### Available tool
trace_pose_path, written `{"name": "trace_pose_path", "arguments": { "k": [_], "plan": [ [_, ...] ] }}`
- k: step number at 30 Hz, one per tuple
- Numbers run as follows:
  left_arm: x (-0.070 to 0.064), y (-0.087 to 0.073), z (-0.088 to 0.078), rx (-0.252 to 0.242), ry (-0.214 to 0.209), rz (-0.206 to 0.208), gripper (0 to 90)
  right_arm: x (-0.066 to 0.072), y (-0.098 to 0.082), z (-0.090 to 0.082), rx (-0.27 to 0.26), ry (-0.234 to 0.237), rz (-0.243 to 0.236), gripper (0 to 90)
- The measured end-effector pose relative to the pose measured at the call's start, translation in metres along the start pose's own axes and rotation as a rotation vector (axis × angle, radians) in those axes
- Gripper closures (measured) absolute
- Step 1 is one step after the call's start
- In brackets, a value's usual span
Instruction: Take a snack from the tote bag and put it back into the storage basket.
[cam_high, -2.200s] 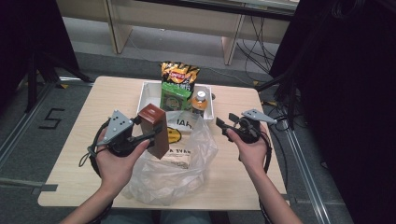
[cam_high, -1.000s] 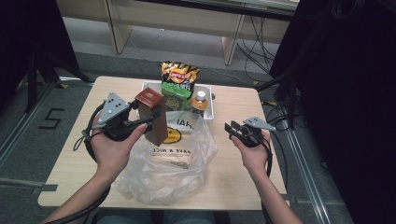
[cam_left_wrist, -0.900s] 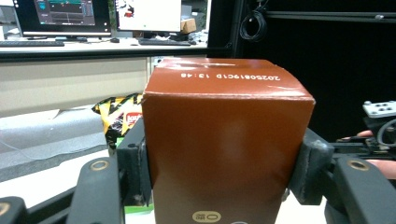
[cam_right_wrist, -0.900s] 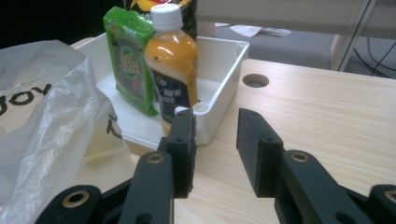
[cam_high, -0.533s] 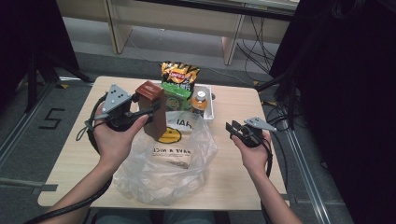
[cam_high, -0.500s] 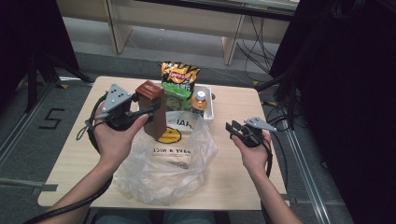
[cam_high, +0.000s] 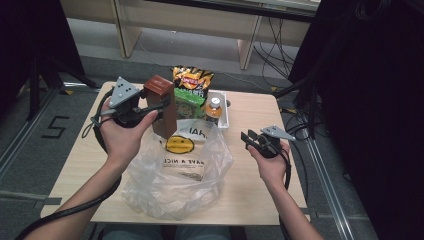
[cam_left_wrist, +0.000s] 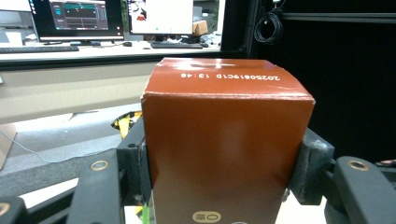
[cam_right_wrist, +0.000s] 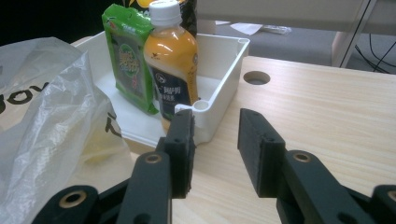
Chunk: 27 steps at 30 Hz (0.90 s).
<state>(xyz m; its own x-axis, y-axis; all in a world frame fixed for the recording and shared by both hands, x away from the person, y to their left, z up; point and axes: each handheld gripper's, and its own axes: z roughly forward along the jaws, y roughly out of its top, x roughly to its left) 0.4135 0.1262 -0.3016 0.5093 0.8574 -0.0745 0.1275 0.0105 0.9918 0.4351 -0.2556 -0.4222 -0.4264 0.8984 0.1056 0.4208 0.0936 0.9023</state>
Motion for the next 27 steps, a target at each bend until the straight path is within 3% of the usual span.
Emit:
{"name": "trace_pose_path", "arguments": {
  "k": [1, 5, 14, 16, 27],
  "plan": [
    [0.001, 0.001, 0.002, -0.004, -0.001, -0.001, 37.3, -0.003, 0.0, 0.002, -0.012, 0.008, -0.03, 66.1],
    [0.003, 0.003, 0.009, -0.009, 0.004, -0.004, 37.3, -0.004, -0.001, 0.002, -0.007, 0.009, -0.036, 65.7],
    [0.008, 0.016, 0.02, -0.024, 0.02, -0.003, 37.3, -0.002, 0.0, 0.0, 0.0, -0.003, -0.006, 65.3],
    [0.009, 0.019, 0.023, -0.023, 0.022, 0.002, 37.2, -0.005, -0.001, 0.001, -0.009, -0.003, -0.038, 65.2],
    [0.019, 0.018, 0.041, -0.021, 0.046, 0.002, 37.2, -0.004, -0.002, 0.0, 0.0, 0.004, -0.004, 64.9]
  ]
}}
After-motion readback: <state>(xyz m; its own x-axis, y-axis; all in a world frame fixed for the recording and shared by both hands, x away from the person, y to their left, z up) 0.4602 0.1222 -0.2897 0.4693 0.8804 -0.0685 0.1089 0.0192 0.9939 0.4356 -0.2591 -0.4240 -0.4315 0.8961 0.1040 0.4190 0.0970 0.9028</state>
